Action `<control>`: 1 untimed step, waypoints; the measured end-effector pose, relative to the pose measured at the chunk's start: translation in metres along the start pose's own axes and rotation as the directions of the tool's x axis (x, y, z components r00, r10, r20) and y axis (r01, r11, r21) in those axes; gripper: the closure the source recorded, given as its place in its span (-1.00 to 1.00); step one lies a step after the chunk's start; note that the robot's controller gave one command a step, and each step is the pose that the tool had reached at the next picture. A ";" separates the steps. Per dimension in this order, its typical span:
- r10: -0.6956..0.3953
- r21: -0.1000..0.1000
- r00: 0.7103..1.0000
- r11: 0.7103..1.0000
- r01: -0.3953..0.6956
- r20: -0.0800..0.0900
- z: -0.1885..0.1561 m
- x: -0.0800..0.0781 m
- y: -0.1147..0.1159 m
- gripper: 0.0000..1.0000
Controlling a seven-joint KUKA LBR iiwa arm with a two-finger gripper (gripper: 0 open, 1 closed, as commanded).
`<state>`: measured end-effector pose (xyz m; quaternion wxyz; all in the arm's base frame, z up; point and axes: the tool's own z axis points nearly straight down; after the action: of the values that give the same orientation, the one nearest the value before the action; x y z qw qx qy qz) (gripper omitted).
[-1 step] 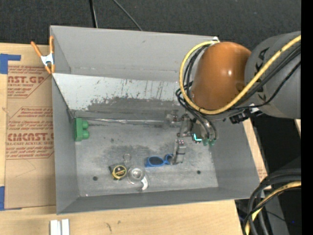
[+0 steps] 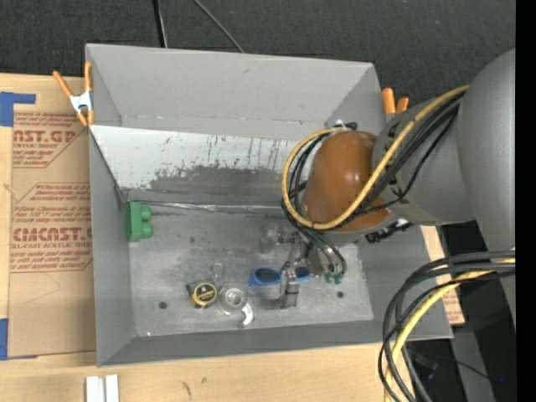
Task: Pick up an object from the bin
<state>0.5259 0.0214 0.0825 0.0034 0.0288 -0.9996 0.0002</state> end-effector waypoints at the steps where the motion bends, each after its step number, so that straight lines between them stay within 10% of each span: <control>1: 0.000 -0.001 1.000 1.000 0.000 0.007 -0.005 -0.002 0.000 1.00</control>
Offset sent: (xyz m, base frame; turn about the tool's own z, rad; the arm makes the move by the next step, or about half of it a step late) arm 0.0000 0.0000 0.0000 0.0000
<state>0.5277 0.0219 0.0870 0.0000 0.0286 -0.9996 -0.0003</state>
